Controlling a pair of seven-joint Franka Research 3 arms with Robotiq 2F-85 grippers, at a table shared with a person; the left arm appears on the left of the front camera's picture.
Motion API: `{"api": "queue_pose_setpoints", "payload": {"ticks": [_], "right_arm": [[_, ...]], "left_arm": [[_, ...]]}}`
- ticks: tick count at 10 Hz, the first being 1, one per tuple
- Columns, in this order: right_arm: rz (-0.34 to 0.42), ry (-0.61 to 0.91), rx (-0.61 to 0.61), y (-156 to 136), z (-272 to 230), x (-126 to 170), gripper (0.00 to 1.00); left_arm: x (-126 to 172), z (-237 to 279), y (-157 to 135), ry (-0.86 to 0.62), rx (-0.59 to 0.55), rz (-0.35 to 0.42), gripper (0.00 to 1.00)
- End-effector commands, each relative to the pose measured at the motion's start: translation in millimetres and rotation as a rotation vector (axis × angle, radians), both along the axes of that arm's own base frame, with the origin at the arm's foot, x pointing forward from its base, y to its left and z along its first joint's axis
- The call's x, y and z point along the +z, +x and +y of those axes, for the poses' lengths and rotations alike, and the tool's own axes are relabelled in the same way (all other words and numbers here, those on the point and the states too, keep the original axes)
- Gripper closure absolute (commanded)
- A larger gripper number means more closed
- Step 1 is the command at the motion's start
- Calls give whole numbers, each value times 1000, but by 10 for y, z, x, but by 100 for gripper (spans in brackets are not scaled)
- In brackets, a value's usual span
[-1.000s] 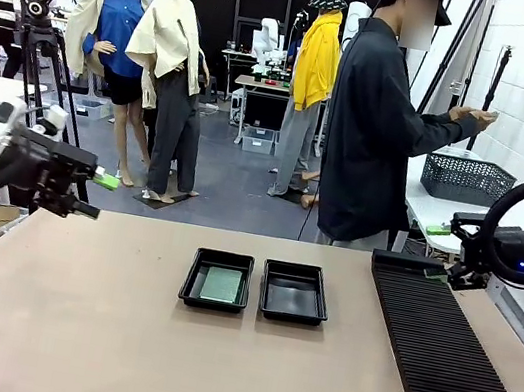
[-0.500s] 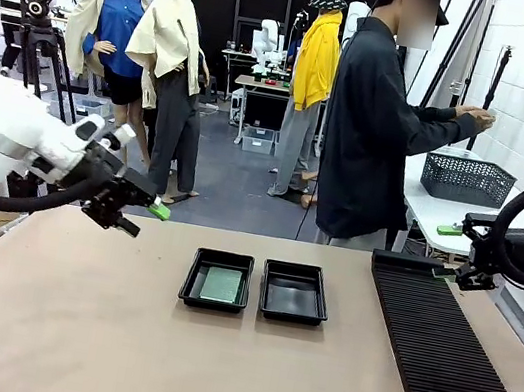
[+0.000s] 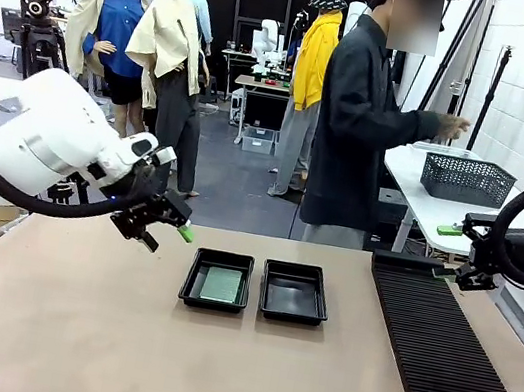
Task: Inspect and transfer BCBs to ESD trays.
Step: Pick up the ESD tray and place it on the left side of the table.
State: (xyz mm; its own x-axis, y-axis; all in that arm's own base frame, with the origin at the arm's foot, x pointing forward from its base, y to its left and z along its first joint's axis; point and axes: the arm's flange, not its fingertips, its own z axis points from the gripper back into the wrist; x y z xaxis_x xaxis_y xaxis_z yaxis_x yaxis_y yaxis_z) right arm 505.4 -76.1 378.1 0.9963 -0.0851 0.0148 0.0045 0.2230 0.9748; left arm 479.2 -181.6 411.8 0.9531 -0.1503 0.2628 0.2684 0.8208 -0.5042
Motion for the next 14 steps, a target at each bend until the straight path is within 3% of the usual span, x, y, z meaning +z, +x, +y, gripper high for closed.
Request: {"api": "queue_pose_setpoints", "payload": {"ticks": [1,7,8,9,10,11,12,13,14], "right_arm": [[5,-6,-7,-10,13,-5,0],[0,0,0,-1,0,0,0],[1,-40,33,-315,36,147,0],[-25,-73,7,-857,41,341,0],[-37,-109,-8,-1307,25,423,0],[-17,-125,-25,-1582,-19,419,0],[18,-114,-53,-1698,-119,356,0],[5,-105,-62,-1757,-141,338,0],[-18,-97,5,-1530,-57,338,0]], "left_arm": [[-102,-188,188,99,32,-1,0],[-327,-400,384,185,56,11,0],[-339,-398,385,187,64,8,0],[-343,-400,379,186,64,9,0],[-352,-400,374,183,67,14,0],[-375,-410,381,182,68,18,0],[-385,-421,410,183,65,21,0],[-388,-423,411,183,65,25,0],[-393,-409,433,191,70,26,0]]}}
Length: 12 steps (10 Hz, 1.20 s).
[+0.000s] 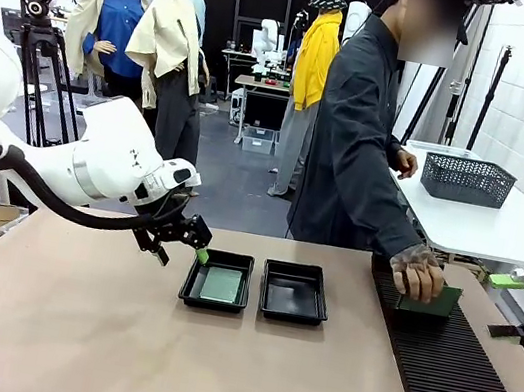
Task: Inspect and transfer BCBs to ESD trays.
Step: Pick up the ESD tray and place it on the left side of the table.
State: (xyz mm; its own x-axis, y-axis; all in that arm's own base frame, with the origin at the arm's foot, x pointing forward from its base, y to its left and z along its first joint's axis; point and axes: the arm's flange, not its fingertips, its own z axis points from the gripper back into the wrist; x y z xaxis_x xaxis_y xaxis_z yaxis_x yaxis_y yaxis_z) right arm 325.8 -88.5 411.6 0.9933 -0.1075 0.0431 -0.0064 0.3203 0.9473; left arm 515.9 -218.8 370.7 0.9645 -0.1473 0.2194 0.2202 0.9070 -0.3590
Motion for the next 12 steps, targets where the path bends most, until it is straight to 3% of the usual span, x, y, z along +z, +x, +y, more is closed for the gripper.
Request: {"api": "queue_pose_setpoints", "payload": {"ticks": [1,12], "right_arm": [[2,4,30,267,66,2,0],[2,4,30,267,66,2,0]], "left_arm": [[25,-48,63,19,27,7,0],[45,-135,22,22,13,14,0]]}}
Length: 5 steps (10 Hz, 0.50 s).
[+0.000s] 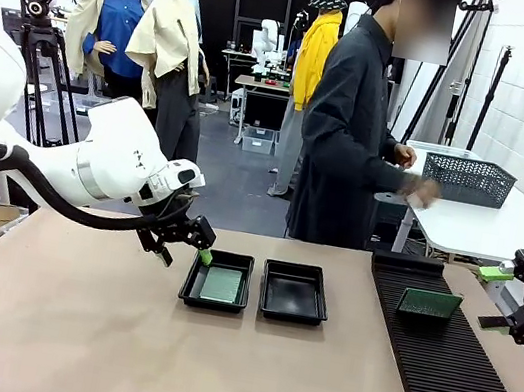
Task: Inspect and transfer BCBs to ESD trays.
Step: Pick up the ESD tray and place it on the left side of the table.
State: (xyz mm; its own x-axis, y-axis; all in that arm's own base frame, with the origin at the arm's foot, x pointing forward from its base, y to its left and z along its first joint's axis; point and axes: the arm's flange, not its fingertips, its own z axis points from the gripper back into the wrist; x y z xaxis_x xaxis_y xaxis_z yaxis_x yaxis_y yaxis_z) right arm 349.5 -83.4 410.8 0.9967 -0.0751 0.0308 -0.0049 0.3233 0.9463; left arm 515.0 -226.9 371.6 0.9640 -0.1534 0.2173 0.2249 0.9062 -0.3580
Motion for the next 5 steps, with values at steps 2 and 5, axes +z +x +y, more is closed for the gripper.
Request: {"api": "queue_pose_setpoints", "payload": {"ticks": [2,5], "right_arm": [[-10,7,-2,30,16,11,0],[-18,15,16,101,18,4,0]], "left_arm": [[39,-53,32,20,21,9,0],[45,-49,37,20,24,4,0]]}}
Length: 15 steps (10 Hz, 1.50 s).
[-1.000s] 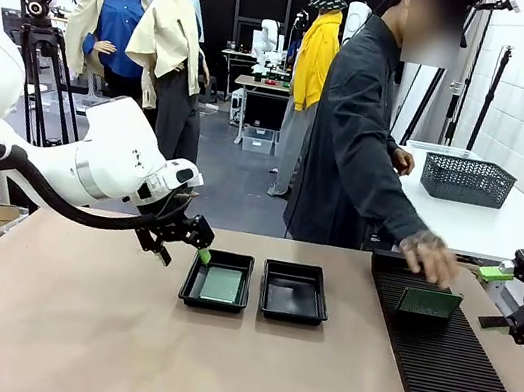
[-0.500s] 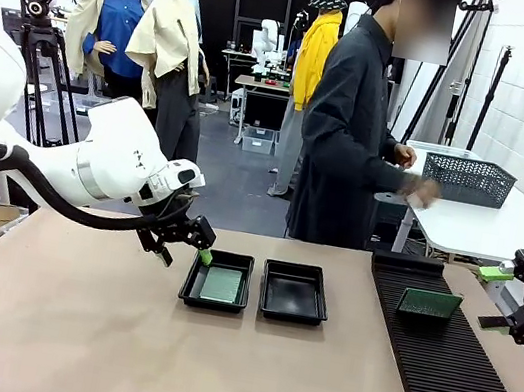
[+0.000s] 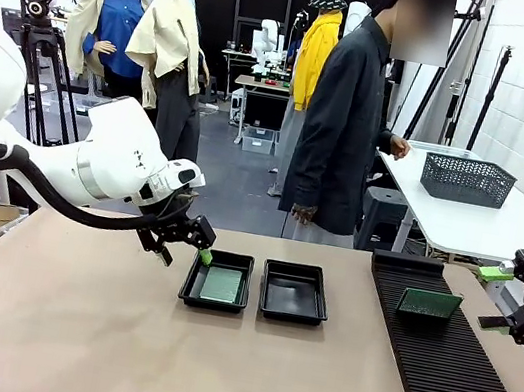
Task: Inspect and transfer BCBs to ESD trays.
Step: Pick up the ESD tray and place it on the left side of the table.
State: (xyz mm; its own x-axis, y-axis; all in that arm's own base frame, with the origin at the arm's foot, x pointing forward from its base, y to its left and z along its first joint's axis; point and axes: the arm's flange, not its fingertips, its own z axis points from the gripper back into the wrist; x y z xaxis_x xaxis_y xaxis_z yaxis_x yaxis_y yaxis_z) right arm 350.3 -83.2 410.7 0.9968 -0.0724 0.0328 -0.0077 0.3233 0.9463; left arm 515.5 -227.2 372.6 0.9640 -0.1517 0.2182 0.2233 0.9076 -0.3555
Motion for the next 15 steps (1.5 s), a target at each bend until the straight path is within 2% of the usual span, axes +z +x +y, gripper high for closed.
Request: {"api": "queue_pose_setpoints", "payload": {"ticks": [1,5,6,8,9,15], "right_arm": [[-24,46,7,239,49,14,0],[-95,60,52,803,201,-69,0],[-95,84,90,948,221,-91,0],[-86,121,47,1146,246,-152,0],[-100,148,70,1193,239,-191,0],[39,240,46,1608,92,-418,0]], "left_arm": [[37,-48,32,15,22,4,0],[33,-43,48,11,20,8,0],[28,-33,46,9,20,9,0],[31,-5,22,7,25,12,0],[27,7,11,8,28,14,0],[-46,-56,65,6,30,-6,0]]}}
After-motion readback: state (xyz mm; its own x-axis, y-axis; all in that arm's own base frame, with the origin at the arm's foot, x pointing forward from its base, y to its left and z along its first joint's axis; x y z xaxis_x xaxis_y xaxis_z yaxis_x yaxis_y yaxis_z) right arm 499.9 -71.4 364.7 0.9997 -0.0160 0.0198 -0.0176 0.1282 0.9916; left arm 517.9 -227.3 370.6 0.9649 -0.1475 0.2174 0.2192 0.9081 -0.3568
